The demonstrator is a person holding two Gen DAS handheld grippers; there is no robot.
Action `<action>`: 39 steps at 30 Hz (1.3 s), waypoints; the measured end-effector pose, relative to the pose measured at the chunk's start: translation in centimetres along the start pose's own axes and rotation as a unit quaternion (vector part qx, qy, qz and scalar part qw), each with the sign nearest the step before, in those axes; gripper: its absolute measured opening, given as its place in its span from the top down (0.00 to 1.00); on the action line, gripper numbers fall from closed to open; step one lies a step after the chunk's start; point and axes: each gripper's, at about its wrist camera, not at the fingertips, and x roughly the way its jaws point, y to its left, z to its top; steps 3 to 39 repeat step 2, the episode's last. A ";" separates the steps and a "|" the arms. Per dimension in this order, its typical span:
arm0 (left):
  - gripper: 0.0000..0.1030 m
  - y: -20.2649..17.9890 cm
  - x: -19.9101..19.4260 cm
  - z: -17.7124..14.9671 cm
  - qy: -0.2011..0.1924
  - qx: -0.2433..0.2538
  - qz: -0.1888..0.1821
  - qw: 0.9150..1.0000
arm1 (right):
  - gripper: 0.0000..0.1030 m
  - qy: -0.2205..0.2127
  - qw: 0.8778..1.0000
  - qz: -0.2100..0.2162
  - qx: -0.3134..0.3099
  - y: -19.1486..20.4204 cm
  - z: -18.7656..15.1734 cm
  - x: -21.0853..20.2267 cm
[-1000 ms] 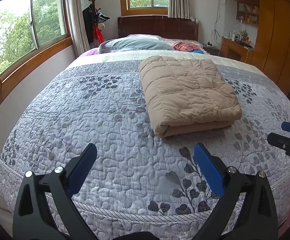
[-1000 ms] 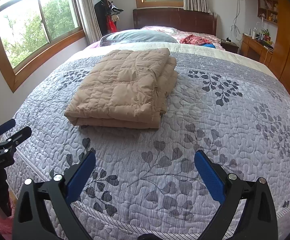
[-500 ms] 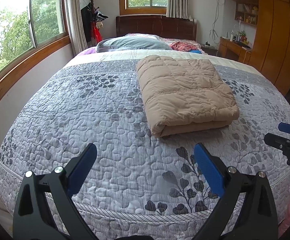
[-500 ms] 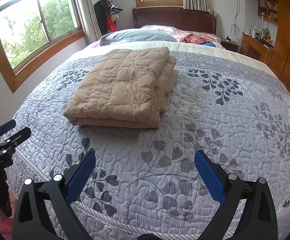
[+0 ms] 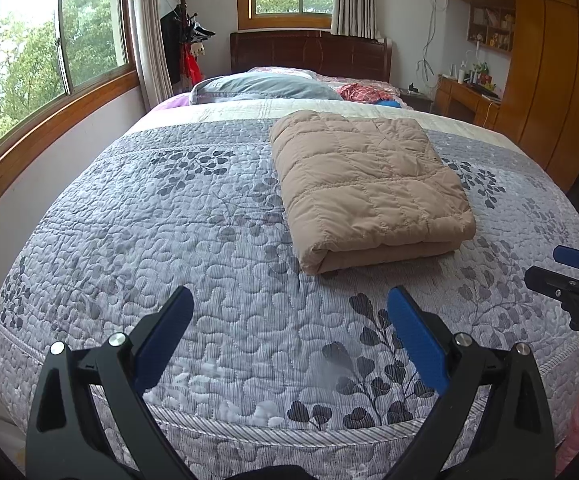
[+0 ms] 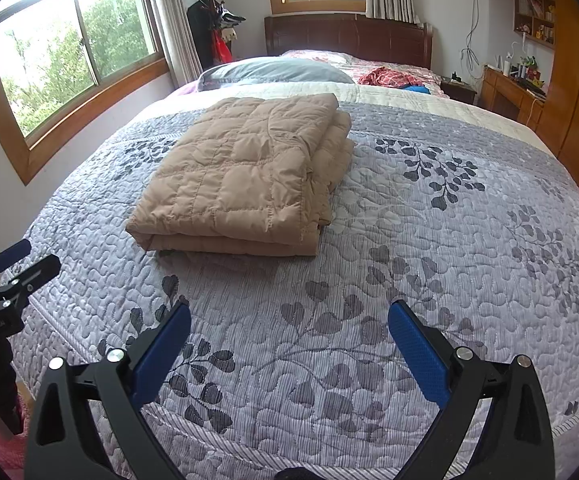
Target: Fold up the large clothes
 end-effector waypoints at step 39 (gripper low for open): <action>0.06 0.0 0.1 0.0 0.001 -0.001 0.000 1.000 | 0.04 0.000 1.000 0.000 0.000 0.0 0.0 0.0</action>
